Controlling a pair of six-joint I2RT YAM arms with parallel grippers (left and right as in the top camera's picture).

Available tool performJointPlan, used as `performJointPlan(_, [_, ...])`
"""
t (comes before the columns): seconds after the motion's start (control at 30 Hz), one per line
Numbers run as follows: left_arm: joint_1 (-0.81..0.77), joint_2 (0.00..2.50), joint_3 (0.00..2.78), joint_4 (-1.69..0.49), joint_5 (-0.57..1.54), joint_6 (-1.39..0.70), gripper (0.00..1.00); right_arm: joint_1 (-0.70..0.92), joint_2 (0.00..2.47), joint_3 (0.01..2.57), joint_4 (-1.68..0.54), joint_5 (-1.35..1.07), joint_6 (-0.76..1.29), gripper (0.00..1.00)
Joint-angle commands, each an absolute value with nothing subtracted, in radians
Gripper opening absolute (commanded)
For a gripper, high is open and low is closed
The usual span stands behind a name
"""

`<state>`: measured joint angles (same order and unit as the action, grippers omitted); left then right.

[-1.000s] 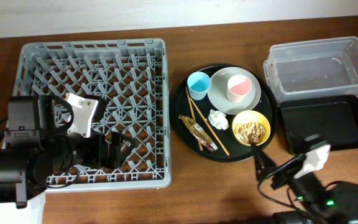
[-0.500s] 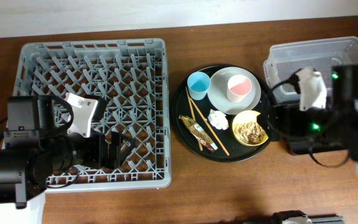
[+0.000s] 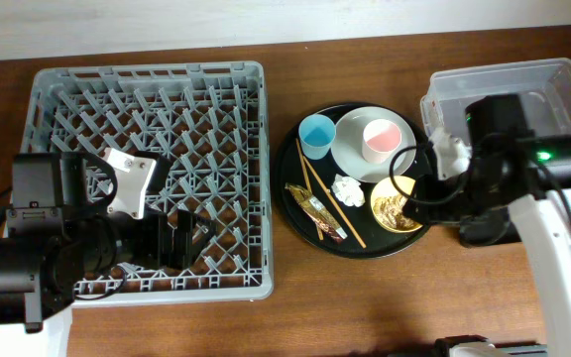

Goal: Sort waste into correct bins and load items into the dishwasher rack
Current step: 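Reach the right gripper over the black tray toward the white tissue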

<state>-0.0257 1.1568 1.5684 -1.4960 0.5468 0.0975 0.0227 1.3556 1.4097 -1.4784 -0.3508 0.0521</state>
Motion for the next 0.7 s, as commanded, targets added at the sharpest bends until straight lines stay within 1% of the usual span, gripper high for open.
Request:
performJointPlan(0.0, [-0.025,1.157,1.583,-1.494,0.561,0.099,0.99,0.072,1.354,1.284,-1.383,-0.356,0.068,0.37])
performJointPlan(0.03, [-0.025,1.158,1.583,-1.494,0.561,0.099,0.99,0.093,1.354,1.261,-1.352,-0.355,0.068,0.40])
performJointPlan(0.07, [-0.025,1.158,1.583,-1.494,0.561,0.099,0.99,0.122,1.354,1.242,-1.317,-0.353,0.068,0.44])
performJointPlan(0.1, [-0.025,1.158,1.583,-1.494,0.561,0.099,0.99,0.150,1.356,1.235,-1.292,-0.337,0.080,0.45])
performJointPlan(0.2, [-0.025,1.158,1.583,-1.494,0.561,0.099,0.99,0.284,1.373,1.235,-1.211,-0.121,0.211,0.53])
performJointPlan(0.23, [-0.025,1.158,1.583,-1.494,0.561,0.099,0.99,0.332,1.382,1.238,-1.180,-0.064,0.247,0.54])
performJointPlan(0.27, [-0.025,1.158,1.583,-1.494,0.561,0.099,0.99,0.367,1.390,1.239,-1.150,-0.037,0.260,0.54])
performJointPlan(0.33, [-0.025,1.158,1.583,-1.494,0.561,0.099,0.99,0.445,1.415,1.240,-1.043,0.049,0.264,0.58])
performJointPlan(0.4, [-0.025,1.158,1.583,-1.494,0.561,0.099,0.99,0.485,1.453,1.240,-0.959,0.162,0.264,0.64])
performJointPlan(0.47, [-0.025,1.158,1.583,-1.494,0.561,0.099,0.99,0.491,1.486,1.240,-0.918,0.202,0.264,0.65])
performJointPlan(0.5, [-0.025,1.158,1.583,-1.494,0.561,0.099,0.99,0.489,1.502,1.240,-0.904,0.216,0.266,0.67])
performJointPlan(0.53, [-0.025,1.158,1.583,-1.494,0.561,0.099,0.99,0.484,1.524,1.240,-0.888,0.231,0.272,0.71])
performJointPlan(0.57, [-0.025,1.158,1.583,-1.494,0.561,0.099,0.99,0.476,1.549,1.240,-0.870,0.233,0.272,0.72])
performJointPlan(0.67, [-0.025,1.158,1.583,-1.494,0.561,0.099,0.99,0.451,1.641,1.240,-0.846,0.233,0.281,0.72])
